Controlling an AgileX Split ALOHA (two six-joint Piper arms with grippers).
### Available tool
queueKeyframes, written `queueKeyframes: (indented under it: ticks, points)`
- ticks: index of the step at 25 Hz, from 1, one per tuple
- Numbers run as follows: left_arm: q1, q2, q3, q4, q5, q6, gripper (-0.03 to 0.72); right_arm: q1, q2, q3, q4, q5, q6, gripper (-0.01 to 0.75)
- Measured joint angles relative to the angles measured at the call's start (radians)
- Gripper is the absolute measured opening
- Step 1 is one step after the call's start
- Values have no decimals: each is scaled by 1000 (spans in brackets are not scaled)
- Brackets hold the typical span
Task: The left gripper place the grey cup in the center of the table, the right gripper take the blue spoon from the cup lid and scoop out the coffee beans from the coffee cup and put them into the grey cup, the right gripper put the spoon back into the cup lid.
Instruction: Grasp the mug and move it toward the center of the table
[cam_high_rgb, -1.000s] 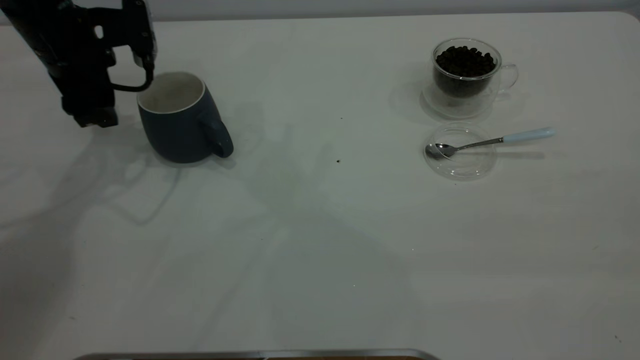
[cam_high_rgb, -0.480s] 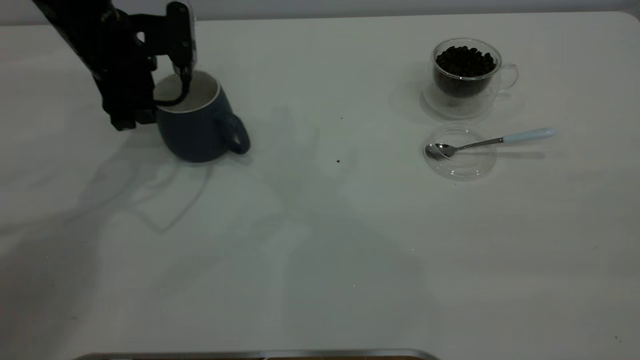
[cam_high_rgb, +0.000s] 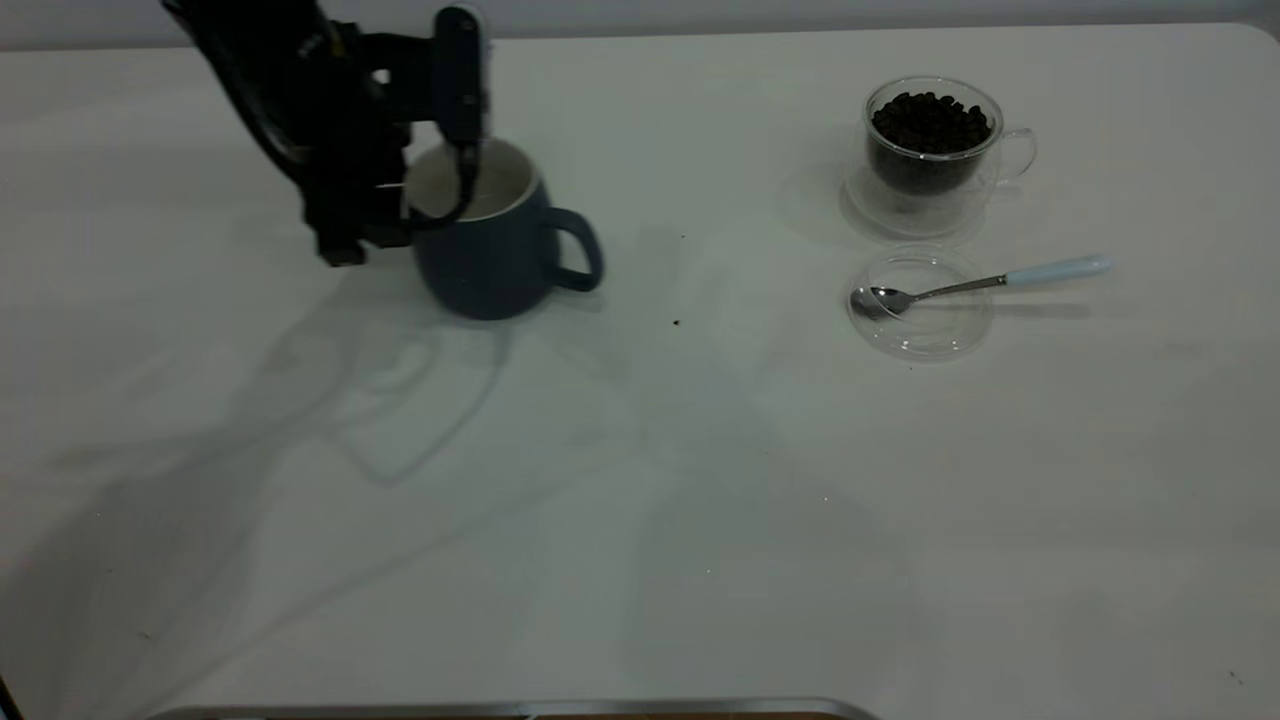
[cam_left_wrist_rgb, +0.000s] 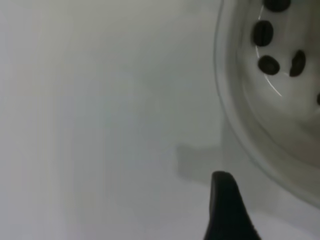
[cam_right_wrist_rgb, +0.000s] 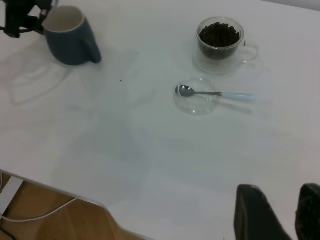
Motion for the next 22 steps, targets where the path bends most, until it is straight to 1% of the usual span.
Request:
queueKeyframes:
  ticks: [4,9,16,19,21,22]
  points:
    - [-34,1,0,0,-38,-43,516,0,0,0,0,0,0,242]
    - [-71,1,0,1,-56,-60,515,0,0,0,0,0,0,242]
    - [-105,3,0,1,-117,-115,515,0,0,0,0,0,0,242]
    - [-109,3,0,1,-105,-118,515,0,0,0,0,0,0,242]
    - [-108,0,0,1,-58,-119,515,0,0,0,0,0,0,242]
    - [-104,-5,0,1,-16,-119,515,0,0,0,0,0,0,242]
